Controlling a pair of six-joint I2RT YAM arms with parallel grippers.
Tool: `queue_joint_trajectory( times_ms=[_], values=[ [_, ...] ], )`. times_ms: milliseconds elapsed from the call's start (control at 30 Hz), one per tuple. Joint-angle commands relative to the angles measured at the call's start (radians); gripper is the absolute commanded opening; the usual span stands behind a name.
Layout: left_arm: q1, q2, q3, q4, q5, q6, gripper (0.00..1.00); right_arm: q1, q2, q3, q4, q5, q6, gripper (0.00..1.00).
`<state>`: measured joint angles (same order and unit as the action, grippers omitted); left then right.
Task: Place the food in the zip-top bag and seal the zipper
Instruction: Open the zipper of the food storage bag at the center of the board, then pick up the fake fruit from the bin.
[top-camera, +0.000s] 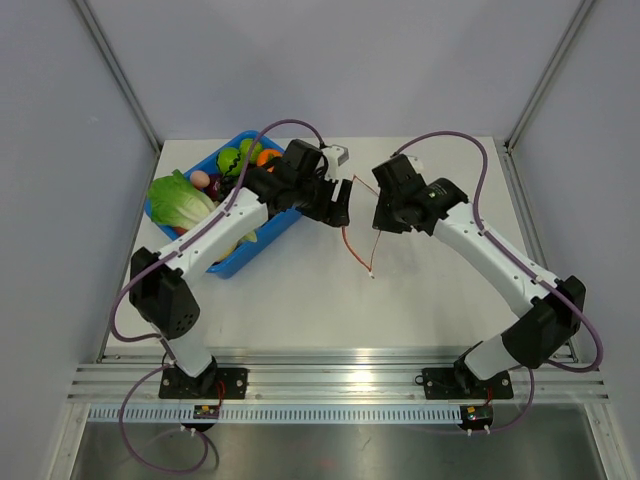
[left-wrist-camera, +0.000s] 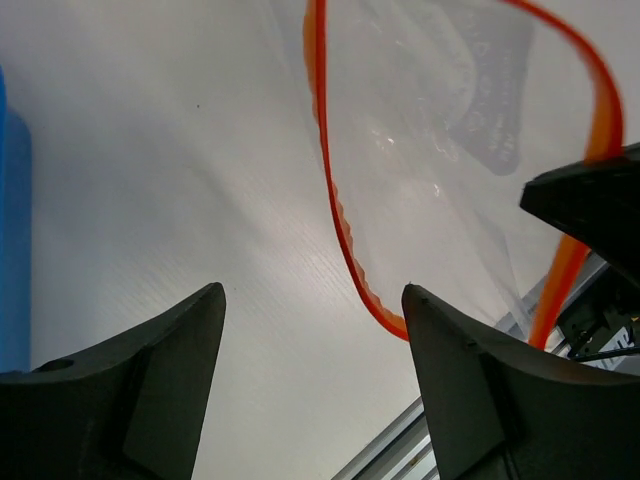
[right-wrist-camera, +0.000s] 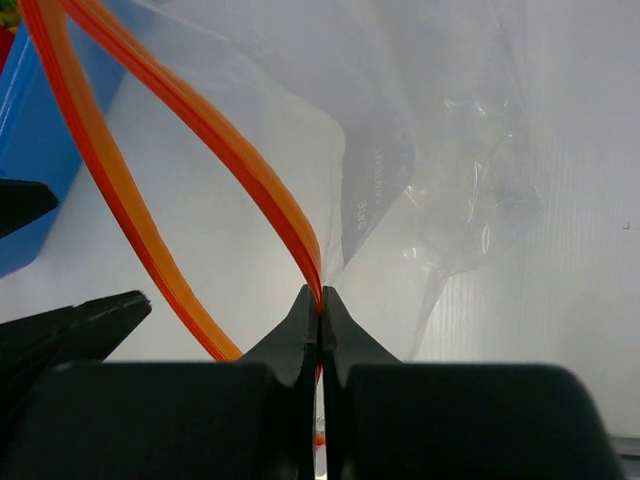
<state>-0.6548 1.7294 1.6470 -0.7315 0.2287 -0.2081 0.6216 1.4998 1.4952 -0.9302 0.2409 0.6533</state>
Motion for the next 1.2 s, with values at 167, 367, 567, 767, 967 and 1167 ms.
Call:
queue_joint_trajectory(
  times_ms=[167, 367, 567, 767, 967, 1167],
  values=[
    [0.029, -0.082, -0.027, 0.049, 0.012, -0.014, 0.73, 0.003, 0.016, 0.080, -0.038, -0.011, 0.005, 0.00],
    [0.081, -0.195, -0.032, 0.029, -0.198, -0.040, 0.73, 0.003, 0.011, 0.082, -0.033, -0.014, -0.001, 0.00],
    [0.185, -0.222, -0.019, -0.042, -0.310, -0.062, 0.75, 0.003, 0.010, 0.085, -0.018, -0.037, -0.009, 0.00],
    [0.364, -0.238, -0.058, -0.085, -0.285, -0.184, 0.67, 0.003, -0.003, 0.074, -0.001, -0.046, -0.020, 0.00],
    [0.394, -0.322, -0.090, -0.118, -0.389, -0.209, 0.67, 0.003, -0.003, 0.066, 0.016, -0.066, -0.032, 0.00],
    [0.429, -0.415, -0.122, -0.157, -0.526, -0.281, 0.71, 0.003, 0.002, 0.059, 0.036, -0.078, -0.041, 0.00]
  ],
)
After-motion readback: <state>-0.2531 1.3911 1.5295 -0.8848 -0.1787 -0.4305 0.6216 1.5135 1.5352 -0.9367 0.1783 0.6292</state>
